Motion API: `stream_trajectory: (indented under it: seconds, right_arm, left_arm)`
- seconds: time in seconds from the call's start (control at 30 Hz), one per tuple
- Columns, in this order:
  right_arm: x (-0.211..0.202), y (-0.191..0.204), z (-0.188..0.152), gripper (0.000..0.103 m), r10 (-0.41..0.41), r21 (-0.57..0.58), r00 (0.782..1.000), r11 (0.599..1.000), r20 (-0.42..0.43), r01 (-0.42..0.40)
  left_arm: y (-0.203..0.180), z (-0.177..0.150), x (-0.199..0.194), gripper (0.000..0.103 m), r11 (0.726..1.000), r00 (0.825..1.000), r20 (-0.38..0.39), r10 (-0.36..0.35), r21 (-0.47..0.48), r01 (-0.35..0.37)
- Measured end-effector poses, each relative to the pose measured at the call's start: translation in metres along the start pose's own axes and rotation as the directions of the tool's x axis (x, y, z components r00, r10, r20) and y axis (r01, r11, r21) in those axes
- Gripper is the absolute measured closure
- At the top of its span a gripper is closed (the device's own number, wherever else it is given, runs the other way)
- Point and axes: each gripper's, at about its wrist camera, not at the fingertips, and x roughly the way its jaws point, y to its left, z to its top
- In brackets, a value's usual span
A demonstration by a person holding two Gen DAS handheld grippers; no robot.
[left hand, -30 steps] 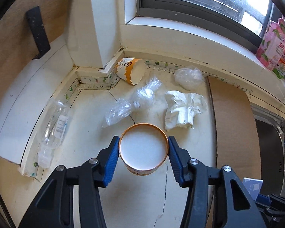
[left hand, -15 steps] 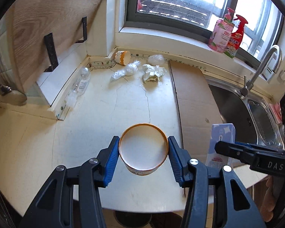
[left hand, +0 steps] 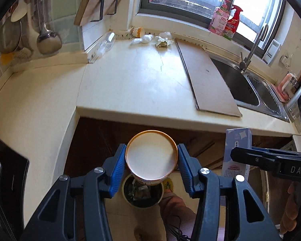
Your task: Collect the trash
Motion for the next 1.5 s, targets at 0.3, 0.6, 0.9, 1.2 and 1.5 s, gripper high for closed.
stream_trajectory:
  seconds: [0.3, 0.6, 0.9, 1.2, 1.5]
  right_arm:
    - [0.013, -0.032, -0.052, 0.066, -0.010, 0.068, 0.987, 0.997, -0.161, 0.021]
    - [0.101, -0.105, -0.065, 0.066, -0.006, 0.166, 0.945, 0.984, -0.326, 0.063]
    - [0.239, -0.154, -0.093, 0.065, -0.007, 0.241, 0.849, 0.958, -0.528, 0.157]
    - [0.318, -0.133, -0.088, 0.064, -0.064, 0.096, 0.794, 0.984, -0.605, 0.152]
    - [0.320, -0.121, -0.070, 0.038, -0.067, 0.094, 0.831, 0.985, -0.553, 0.142]
  left_arm:
    - [-0.003, -0.075, 0.020, 0.055, 0.998, 0.990, -0.135, -0.033, -0.051, 0.026]
    - [-0.019, -0.106, 0.107, 0.054, 0.998, 0.951, -0.309, -0.001, -0.057, -0.017]
    - [-0.011, -0.138, 0.234, 0.054, 0.993, 0.875, -0.484, 0.019, -0.090, -0.072]
    - [0.025, -0.149, 0.289, 0.052, 0.974, 0.826, -0.562, -0.035, -0.205, -0.099]
    - [0.055, -0.155, 0.275, 0.033, 0.943, 0.832, -0.555, -0.009, -0.281, -0.178]
